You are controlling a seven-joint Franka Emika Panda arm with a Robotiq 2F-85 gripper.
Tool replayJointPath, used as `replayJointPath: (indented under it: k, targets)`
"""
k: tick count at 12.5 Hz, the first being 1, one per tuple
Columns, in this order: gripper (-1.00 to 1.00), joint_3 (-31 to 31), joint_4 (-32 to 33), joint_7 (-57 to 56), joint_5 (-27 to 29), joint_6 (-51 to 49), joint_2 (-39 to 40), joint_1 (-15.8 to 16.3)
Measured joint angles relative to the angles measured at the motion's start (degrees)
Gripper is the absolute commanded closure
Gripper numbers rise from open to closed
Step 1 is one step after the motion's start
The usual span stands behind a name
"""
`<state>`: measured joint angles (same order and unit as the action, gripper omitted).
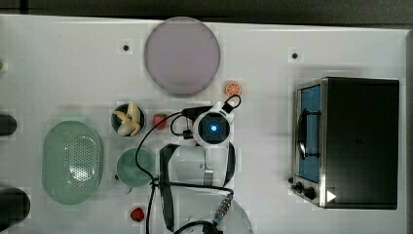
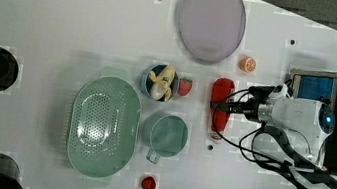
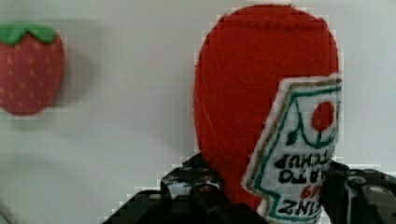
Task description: Pick Ketchup from the table and place it in strainer.
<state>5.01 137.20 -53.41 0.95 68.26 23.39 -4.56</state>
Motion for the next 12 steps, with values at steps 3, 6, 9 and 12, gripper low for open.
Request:
replayJointPath:
  k: [3,6,9,12]
  targets:
    - [-0.16,-0.1,0.4,0.0,-0.1,-2.5,-4.4,-0.3]
    - [-0.16,0.6,-0.6,0.0,-0.2,-16.7,-15.1,-0.6]
    - [-0.16,2.0,-5.1,0.8,0.2,-32.5,-26.2,-0.5]
    - [-0.16,5.7,-12.1,4.6,0.2,-39.9,-31.2,-0.6]
